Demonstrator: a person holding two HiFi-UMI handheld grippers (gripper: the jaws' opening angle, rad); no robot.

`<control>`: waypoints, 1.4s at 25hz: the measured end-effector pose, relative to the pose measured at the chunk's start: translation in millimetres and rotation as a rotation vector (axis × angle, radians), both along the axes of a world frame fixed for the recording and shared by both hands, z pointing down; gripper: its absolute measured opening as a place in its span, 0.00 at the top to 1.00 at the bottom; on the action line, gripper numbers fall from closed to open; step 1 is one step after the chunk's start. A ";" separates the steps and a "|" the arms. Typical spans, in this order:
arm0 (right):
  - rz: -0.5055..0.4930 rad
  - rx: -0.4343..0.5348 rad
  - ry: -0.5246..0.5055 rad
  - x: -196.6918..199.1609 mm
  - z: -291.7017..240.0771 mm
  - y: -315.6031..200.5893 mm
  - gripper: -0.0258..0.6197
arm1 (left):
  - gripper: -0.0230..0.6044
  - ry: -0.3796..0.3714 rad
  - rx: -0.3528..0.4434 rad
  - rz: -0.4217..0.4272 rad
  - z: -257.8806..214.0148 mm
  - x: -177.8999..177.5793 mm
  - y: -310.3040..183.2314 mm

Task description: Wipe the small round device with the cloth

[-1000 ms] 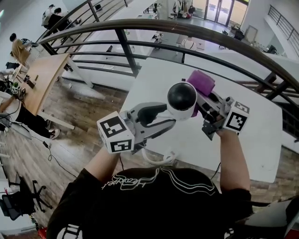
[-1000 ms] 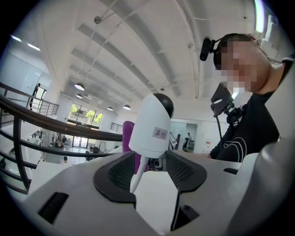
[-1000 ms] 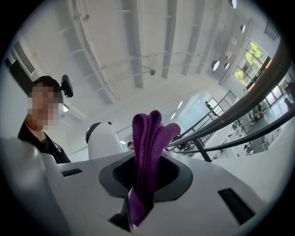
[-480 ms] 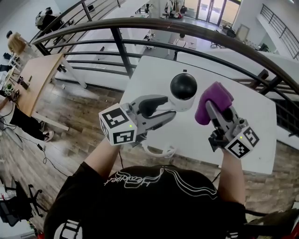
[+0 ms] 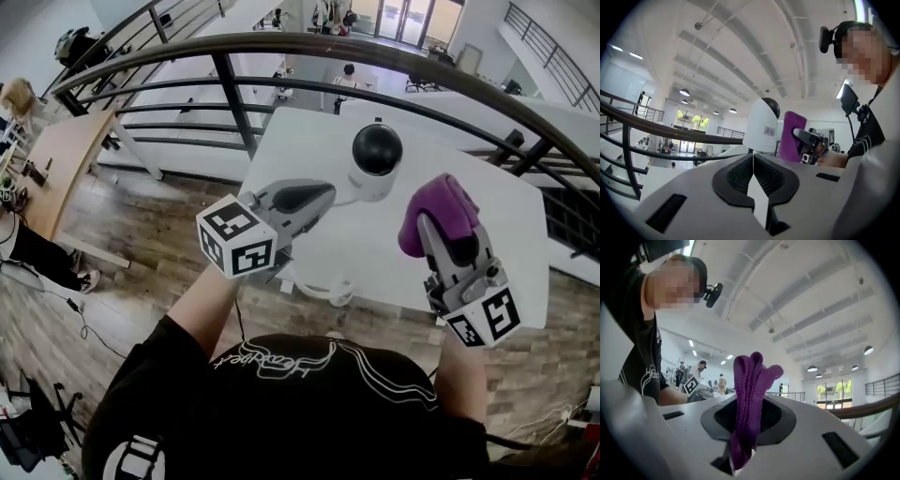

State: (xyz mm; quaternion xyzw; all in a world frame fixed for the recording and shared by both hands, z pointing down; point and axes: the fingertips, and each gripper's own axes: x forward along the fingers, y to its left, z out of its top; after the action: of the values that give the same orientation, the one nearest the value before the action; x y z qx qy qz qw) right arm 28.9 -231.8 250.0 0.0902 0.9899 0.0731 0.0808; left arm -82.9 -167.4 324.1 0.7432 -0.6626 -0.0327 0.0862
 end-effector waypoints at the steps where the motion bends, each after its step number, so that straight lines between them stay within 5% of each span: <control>1: 0.012 0.038 -0.009 1.3 -4.2 6.2 0.87 | 0.95 0.004 -0.005 -0.001 1.0 -0.9 -0.4; 19: 0.262 0.669 0.024 -30.9 -14.0 54.1 0.87 | 0.95 0.053 -0.001 0.070 5.3 -0.4 -20.7; 35: 0.474 0.941 0.107 -62.1 9.3 61.3 0.87 | 0.95 0.054 0.018 0.077 8.6 1.2 -27.8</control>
State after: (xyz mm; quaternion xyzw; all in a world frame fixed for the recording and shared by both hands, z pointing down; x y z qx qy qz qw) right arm -33.2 -170.4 259.2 -0.1059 0.8460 0.5212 -0.0376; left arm -81.7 -195.1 332.8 0.7678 -0.6307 -0.0552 0.0986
